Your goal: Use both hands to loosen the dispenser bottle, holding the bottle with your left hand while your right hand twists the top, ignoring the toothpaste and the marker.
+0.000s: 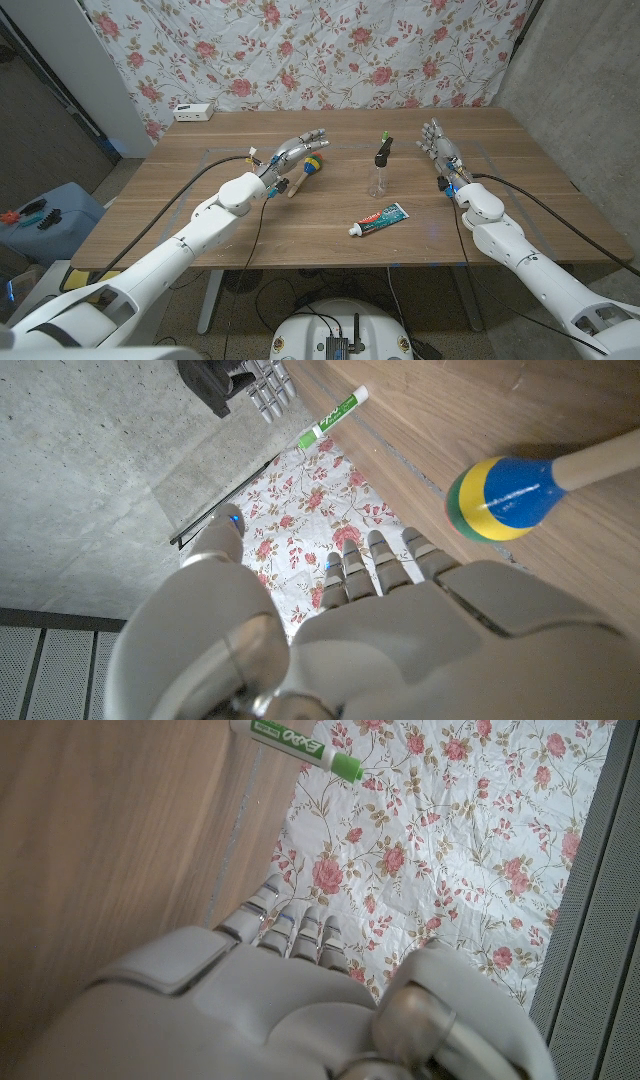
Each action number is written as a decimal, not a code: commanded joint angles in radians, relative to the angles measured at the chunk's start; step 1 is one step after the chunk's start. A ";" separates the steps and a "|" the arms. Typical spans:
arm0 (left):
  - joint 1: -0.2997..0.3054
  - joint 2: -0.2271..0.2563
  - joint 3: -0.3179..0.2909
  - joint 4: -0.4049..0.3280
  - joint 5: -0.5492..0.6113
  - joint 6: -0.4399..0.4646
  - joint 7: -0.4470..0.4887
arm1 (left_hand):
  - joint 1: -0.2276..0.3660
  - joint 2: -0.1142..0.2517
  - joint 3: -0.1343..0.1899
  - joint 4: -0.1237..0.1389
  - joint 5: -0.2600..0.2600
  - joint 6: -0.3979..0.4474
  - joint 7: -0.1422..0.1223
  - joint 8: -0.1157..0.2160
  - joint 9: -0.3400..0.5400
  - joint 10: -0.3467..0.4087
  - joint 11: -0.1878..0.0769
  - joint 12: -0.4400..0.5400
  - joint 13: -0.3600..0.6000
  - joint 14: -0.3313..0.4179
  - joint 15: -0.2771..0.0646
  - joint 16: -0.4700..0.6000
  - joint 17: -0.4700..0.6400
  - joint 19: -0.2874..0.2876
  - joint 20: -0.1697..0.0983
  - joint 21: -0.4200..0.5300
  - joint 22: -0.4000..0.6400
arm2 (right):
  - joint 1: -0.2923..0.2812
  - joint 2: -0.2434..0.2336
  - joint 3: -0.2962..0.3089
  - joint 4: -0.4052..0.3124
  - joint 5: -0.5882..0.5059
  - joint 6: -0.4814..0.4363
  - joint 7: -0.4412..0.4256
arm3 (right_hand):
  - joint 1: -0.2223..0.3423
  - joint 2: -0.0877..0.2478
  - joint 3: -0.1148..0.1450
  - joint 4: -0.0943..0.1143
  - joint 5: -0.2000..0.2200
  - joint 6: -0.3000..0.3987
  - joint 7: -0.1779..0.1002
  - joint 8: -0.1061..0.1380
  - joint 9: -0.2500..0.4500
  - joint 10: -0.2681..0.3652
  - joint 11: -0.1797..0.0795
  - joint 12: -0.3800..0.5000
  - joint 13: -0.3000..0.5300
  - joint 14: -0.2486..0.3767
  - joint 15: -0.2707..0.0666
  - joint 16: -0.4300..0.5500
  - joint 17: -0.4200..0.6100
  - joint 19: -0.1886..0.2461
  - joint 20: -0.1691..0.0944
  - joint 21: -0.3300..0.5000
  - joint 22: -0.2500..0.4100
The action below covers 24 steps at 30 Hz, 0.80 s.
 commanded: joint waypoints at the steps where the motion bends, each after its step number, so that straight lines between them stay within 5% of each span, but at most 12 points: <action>1: -0.009 0.001 0.035 -0.030 0.025 0.039 -0.016 | 0.020 -0.007 -0.002 -0.004 0.008 0.007 -0.008 0.010 0.002 0.012 -0.004 0.006 0.003 0.015 -0.052 0.006 0.002 -0.013 -0.002 -0.003 0.000 | -0.003 0.006 0.003 0.011 -0.009 0.020 -0.012 | 0.006 0.002 0.008 -0.001 0.003 0.010 0.013 0.008 0.001 0.018 0.001 0.007 0.001 0.015 -0.023 0.008 0.002 -0.012 -0.083 -0.004 0.004; 15: -0.042 -0.001 0.069 -0.022 0.061 0.044 -0.055 | 0.056 -0.035 -0.013 -0.007 0.019 0.013 -0.013 0.011 0.002 0.025 -0.010 0.006 0.003 0.022 -0.061 0.003 0.002 -0.047 -0.007 -0.003 0.000 | -0.036 0.001 0.019 -0.012 0.002 0.036 -0.022 | 0.007 0.000 0.012 -0.003 0.003 0.014 0.032 0.006 0.000 0.021 0.017 0.002 0.000 0.016 -0.012 0.001 0.000 -0.026 -0.080 -0.002 0.004; 24: -0.048 -0.003 0.083 -0.021 0.093 0.033 -0.053 | 0.102 -0.066 -0.026 -0.010 0.033 0.019 -0.014 0.014 0.002 0.038 -0.013 0.007 0.003 0.040 -0.064 0.006 0.002 -0.058 0.012 0.001 -0.001 | -0.063 -0.005 0.029 -0.040 0.003 0.037 -0.043 | 0.006 0.000 0.013 -0.003 0.002 0.011 0.033 0.004 0.000 0.018 0.019 -0.002 0.000 0.012 -0.012 -0.002 0.000 -0.028 -0.079 0.000 0.004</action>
